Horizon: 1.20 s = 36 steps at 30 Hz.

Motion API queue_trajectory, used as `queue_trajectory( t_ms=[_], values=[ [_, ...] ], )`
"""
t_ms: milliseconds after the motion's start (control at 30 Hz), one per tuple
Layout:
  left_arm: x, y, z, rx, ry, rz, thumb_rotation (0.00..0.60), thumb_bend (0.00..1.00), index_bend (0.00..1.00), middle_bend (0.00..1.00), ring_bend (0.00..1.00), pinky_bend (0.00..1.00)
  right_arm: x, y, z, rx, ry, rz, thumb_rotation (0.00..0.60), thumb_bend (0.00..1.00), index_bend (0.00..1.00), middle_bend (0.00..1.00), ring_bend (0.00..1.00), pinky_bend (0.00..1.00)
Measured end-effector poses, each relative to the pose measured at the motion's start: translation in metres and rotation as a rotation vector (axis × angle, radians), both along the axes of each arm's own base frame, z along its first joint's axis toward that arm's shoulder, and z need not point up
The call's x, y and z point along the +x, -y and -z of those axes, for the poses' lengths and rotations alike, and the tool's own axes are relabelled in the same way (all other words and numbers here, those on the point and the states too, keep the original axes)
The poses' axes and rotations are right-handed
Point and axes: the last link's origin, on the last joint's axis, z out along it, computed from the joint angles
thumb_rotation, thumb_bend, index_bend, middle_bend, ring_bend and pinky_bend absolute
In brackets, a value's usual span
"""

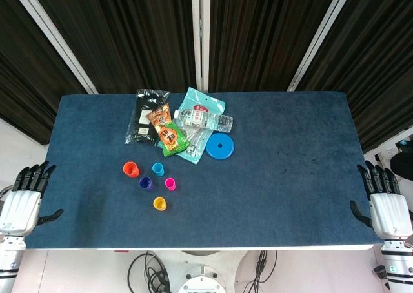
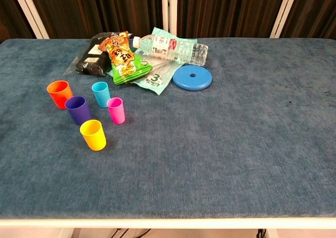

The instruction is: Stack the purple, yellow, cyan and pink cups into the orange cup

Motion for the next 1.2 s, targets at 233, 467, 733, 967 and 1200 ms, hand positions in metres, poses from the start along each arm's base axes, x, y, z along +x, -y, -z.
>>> queue_trajectory(
  t_ms=[233, 467, 733, 967, 1200],
  values=[
    [0.002, -0.001, 0.002, -0.009, -0.005, -0.004, 0.600, 0.08, 0.06, 0.00, 0.00, 0.05, -0.004, -0.001, -0.002, -0.005, 0.007, 0.008, 0.600, 0.29, 0.00, 0.00, 0.00, 0.00],
    [0.013, -0.006, 0.004, -0.036, 0.011, 0.041, 0.600, 0.09, 0.07, 0.01, 0.00, 0.07, -0.007, -0.006, -0.007, -0.034, 0.020, 0.018, 0.600, 0.29, 0.00, 0.00, 0.00, 0.00],
    [0.040, -0.015, 0.008, -0.107, 0.048, 0.136, 0.600, 0.12, 0.09, 0.05, 0.00, 0.09, -0.009, -0.006, -0.009, -0.038, 0.013, 0.028, 0.600, 0.29, 0.00, 0.00, 0.00, 0.00],
    [0.068, -0.033, 0.030, -0.247, 0.020, 0.247, 0.600, 0.17, 0.13, 0.08, 0.01, 0.10, -0.006, -0.006, -0.016, -0.054, 0.019, 0.026, 0.600, 0.29, 0.00, 0.00, 0.00, 0.00],
    [0.095, -0.057, 0.063, -0.373, -0.028, 0.324, 0.600, 0.21, 0.15, 0.10, 0.03, 0.11, -0.006, -0.010, -0.020, -0.062, 0.023, 0.029, 0.600, 0.29, 0.00, 0.00, 0.00, 0.00]
  ],
)
